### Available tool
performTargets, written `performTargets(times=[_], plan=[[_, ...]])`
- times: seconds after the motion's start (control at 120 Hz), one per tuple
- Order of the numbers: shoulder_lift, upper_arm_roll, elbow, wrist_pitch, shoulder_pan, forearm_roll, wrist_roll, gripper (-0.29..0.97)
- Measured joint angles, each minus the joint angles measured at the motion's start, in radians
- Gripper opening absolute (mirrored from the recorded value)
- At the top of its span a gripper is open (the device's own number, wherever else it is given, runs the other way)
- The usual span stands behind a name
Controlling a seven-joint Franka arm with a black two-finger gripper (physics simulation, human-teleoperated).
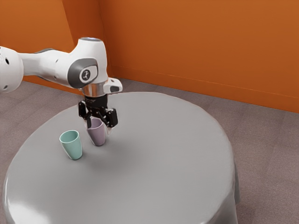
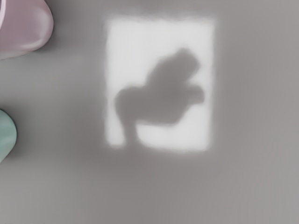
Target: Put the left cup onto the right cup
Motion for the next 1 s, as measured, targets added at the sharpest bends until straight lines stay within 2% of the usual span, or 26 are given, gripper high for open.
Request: performTargets(times=[0.175,0.575,1.0], plan=[[0.001,0.000,-0.050,0.038,0.001,-0.006,-0.010,0.68],[0.012,0.013,-0.052,0.069,0.013,-0.009,-0.005,0.68],[0.014,0.114,-0.054,0.074,0.018,-0.010,0.075,0.68]])
